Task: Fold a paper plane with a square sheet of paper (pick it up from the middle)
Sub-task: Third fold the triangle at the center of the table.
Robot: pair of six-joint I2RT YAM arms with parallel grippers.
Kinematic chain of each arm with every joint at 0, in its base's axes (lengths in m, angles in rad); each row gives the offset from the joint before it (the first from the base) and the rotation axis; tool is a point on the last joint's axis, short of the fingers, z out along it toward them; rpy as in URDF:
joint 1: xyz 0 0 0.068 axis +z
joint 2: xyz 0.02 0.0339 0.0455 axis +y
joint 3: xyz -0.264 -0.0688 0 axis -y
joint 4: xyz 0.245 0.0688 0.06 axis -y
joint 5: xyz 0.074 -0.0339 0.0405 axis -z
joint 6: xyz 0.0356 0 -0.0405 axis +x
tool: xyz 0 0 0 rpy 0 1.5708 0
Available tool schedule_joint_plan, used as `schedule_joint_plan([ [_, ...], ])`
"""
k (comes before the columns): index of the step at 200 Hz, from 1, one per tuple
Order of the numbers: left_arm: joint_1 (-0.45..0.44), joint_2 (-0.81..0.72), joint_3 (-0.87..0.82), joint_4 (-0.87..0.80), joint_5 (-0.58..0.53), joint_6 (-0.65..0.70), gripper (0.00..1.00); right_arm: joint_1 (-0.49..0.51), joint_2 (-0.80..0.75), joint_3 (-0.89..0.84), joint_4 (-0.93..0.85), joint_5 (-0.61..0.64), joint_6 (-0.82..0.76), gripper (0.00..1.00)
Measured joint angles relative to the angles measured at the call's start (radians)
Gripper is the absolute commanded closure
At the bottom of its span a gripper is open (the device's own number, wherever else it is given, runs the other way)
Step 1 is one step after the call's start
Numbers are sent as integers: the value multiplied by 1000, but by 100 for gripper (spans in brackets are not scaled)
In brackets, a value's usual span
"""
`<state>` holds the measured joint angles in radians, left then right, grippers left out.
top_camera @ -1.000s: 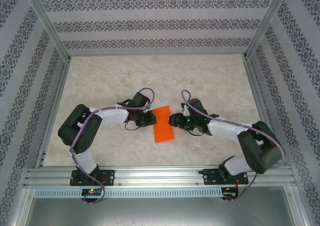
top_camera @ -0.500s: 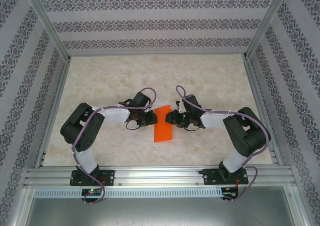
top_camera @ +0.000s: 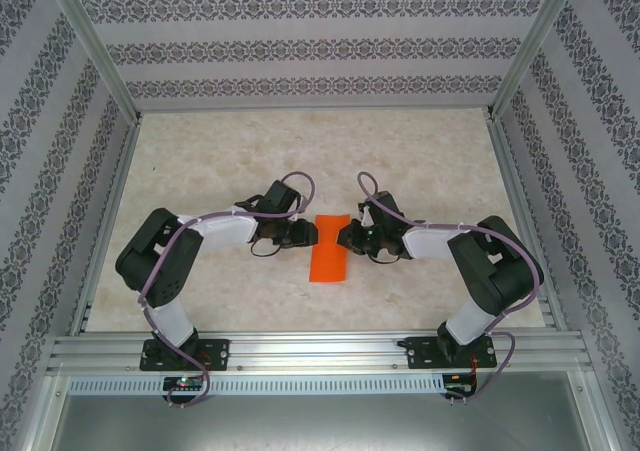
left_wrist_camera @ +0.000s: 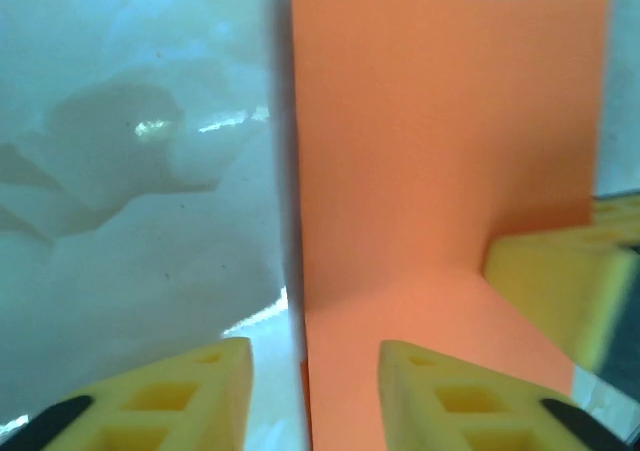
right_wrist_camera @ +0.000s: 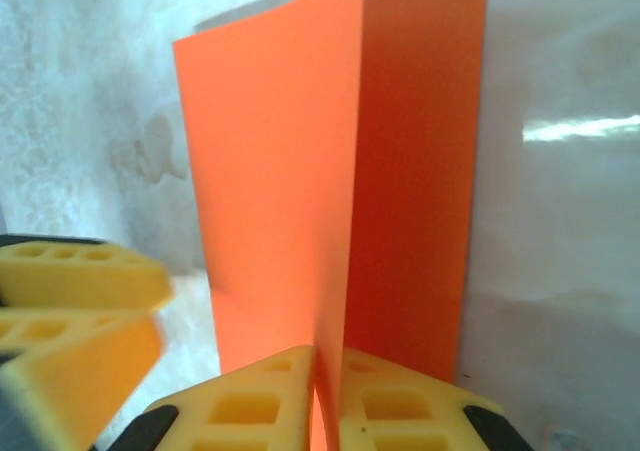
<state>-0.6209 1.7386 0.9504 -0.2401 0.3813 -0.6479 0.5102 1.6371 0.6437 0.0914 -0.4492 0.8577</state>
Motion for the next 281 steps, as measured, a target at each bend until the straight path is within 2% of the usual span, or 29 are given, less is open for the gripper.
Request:
schedule_joint_plan([
  [34, -77, -134, -8, -48, -69, 100, 43, 0, -2, -19, 13, 34, 40, 87],
  [74, -270, -225, -19, -123, -229, 244, 39, 0, 4, -19, 38, 33, 64, 87],
  [118, -480, -206, -36, -175, -395, 369, 35, 0, 19, -19, 37, 29, 67, 87],
  [146, -568, -123, -20, -188, -484, 417, 35, 0, 24, -19, 40, 25, 69, 86],
  [180, -616, -19, 26, -200, -583, 443, 35, 0, 24, -19, 42, 10, 71, 86],
  [220, -632, 6, 48, -199, -690, 451, 35, -1, 24, -19, 48, -9, 89, 86],
  [281, -632, 6, 48, -191, -792, 451, 44, -3, 23, -19, 51, -40, 91, 84],
])
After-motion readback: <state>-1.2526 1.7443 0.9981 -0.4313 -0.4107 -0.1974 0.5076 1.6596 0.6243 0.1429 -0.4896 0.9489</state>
